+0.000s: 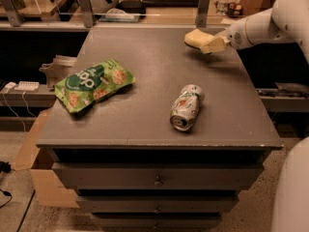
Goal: Move sponge near 7up can
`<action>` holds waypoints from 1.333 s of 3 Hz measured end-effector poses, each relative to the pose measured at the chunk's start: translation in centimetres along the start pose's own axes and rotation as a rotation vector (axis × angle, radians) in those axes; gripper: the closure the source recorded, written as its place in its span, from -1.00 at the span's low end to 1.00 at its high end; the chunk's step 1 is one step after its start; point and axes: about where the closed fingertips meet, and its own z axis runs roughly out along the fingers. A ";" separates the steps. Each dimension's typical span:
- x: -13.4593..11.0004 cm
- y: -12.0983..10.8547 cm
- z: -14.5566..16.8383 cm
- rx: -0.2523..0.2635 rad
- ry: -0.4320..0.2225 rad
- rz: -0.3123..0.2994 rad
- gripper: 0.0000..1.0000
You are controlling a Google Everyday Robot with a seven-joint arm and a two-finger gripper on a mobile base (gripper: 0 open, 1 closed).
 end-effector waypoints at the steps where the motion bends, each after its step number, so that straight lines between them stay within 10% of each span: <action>1: 0.1 2.9 -4.3 -0.110 0.001 -0.039 1.00; 4: 2.9 5.4 -7.1 -0.184 0.068 -0.059 1.00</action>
Offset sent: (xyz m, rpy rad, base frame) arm -0.0422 -0.0023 0.0198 0.0125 0.0204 0.0992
